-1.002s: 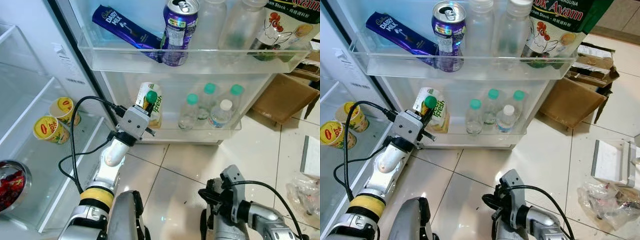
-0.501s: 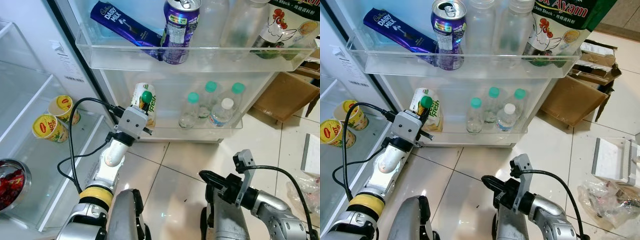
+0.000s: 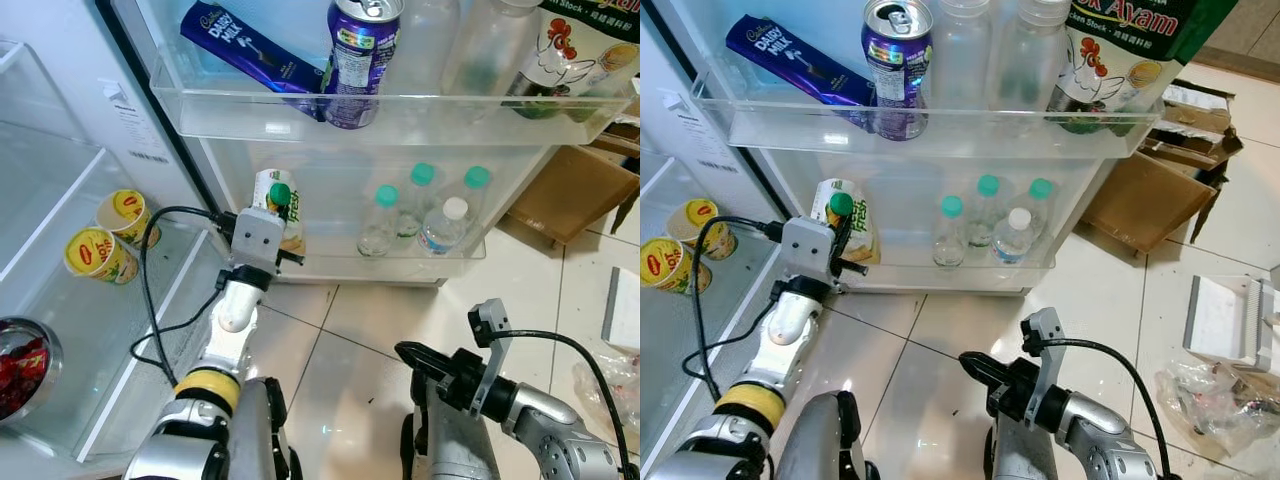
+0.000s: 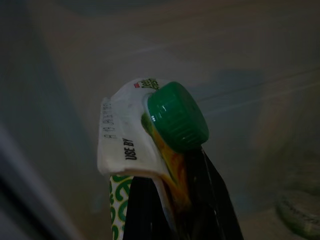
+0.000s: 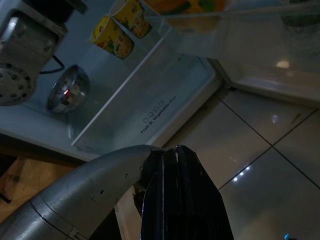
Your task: Restocking fridge
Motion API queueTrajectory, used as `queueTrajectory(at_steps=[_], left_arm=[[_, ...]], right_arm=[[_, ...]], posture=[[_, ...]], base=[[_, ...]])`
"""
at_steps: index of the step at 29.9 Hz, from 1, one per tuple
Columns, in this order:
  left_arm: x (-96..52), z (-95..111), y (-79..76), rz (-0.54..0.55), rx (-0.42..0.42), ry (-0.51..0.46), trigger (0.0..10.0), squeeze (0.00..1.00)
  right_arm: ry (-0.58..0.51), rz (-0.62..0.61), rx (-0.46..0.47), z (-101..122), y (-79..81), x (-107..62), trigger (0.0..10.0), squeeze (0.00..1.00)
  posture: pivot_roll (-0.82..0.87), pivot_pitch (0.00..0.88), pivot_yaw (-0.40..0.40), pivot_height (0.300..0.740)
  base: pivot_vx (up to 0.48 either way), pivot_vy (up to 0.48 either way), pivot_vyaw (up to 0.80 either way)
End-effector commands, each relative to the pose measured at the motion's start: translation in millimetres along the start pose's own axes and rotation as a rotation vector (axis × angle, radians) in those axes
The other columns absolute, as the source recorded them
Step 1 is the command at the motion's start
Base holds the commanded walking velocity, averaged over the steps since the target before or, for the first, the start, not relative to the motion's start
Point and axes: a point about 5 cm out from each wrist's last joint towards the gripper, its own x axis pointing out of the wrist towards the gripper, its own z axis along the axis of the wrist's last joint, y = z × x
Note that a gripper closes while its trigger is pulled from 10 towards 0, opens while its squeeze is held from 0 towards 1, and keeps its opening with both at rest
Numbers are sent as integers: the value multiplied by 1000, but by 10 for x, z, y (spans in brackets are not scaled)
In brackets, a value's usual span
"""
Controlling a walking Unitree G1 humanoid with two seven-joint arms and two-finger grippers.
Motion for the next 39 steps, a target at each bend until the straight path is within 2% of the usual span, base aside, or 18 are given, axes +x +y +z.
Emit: queueTrajectory(at_steps=[1, 5, 13, 28, 29, 31, 32, 35, 39], left_arm=[[-67, -112, -166, -40, -67, 64, 10000, 0], [-54, -121, -277, -70, -97, 69, 10000, 0], [-68, -123, -393, -124, -141, 68, 10000, 0], [-165, -189, -627, -290, -120, 104, 10000, 0], [-167, -192, -632, -295, -114, 107, 10000, 620], [-166, -193, -634, -296, -112, 108, 10000, 620], [-163, -191, -636, -296, -108, 108, 10000, 1000], [-145, -171, -630, -294, -97, 93, 10000, 1000], [-84, -116, -514, -248, -72, 55, 10000, 1000]], right_arm=[[20, -1, 25, -74, 33, -20, 10000, 0], [19, -8, 28, -60, 41, -23, 10000, 0], [17, -15, 28, -49, 40, -25, 10000, 0], [10, -25, 29, -37, 42, -12, 10000, 0], [10, -25, 29, -37, 41, -12, 10000, 0], [10, -25, 28, -37, 40, -12, 10000, 0], [9, -25, 28, -35, 40, -11, 10000, 0], [9, -25, 27, -33, 42, -9, 10000, 0], [8, -23, 26, -25, 43, -8, 10000, 0]], posture=[[-170, 463, 17, 555], [-171, 463, 22, 555], [-167, 461, 26, 555], [-163, 461, 32, 555], [-163, 461, 32, 555], [-163, 461, 32, 555], [-163, 461, 32, 555], [-165, 458, 33, 555], [-164, 455, 33, 555]], base=[[0, 0, 0], [0, 0, 0], [0, 0, 0], [0, 0, 0], [0, 0, 0], [0, 0, 0], [0, 0, 0], [0, 0, 0], [0, 0, 0]])
